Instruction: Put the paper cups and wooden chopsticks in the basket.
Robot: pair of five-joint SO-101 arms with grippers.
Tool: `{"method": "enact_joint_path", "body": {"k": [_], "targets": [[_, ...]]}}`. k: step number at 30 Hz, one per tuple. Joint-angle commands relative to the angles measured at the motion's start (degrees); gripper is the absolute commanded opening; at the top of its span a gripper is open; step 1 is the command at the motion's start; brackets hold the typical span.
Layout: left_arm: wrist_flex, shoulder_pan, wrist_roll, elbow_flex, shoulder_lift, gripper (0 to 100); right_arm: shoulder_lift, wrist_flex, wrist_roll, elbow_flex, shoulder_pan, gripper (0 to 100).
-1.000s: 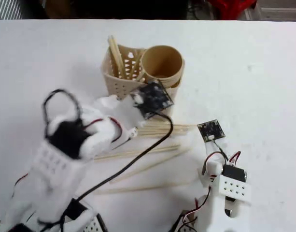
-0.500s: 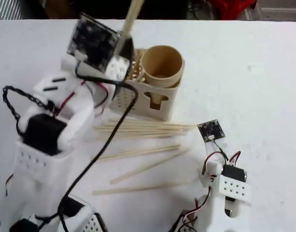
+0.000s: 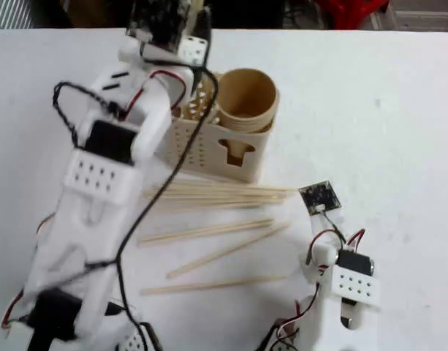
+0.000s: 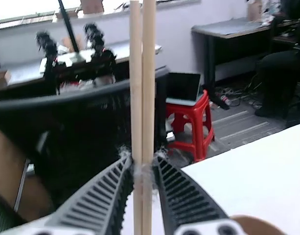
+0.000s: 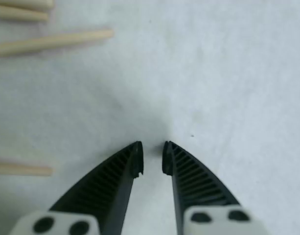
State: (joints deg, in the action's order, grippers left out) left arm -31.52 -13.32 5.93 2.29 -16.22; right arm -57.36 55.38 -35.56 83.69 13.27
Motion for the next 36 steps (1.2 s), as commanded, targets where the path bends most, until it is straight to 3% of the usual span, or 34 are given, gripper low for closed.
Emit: {"method": "enact_joint_path", "body": {"k": [1,11,17,21,30,36], "targets": [[3.7,4.0,-3.2,-2.2,5.8,2,-0.7,-0.8,-0.5,-0.2,-0.1,8.4],[-1.7,5.9,-12.1,-2.1,8.0,2,-0.7,-0.8,-0.5,-0.2,-0.1,8.4],[-9.8,5.9,-18.5,-2.1,7.7,5,-0.7,-0.8,-0.5,-0.2,-0.1,8.4],[-13.0,6.0,-18.4,-2.4,7.3,12,-0.7,-0.8,-0.5,-0.2,-0.1,8.4],[-19.8,10.0,-18.1,-2.2,-1.1,12,-0.7,-0.8,-0.5,-0.2,-0.1,8.4],[-29.2,16.7,-12.4,-2.1,-8.4,12,-0.7,-0.8,-0.5,-0.2,-0.1,8.7]]}}
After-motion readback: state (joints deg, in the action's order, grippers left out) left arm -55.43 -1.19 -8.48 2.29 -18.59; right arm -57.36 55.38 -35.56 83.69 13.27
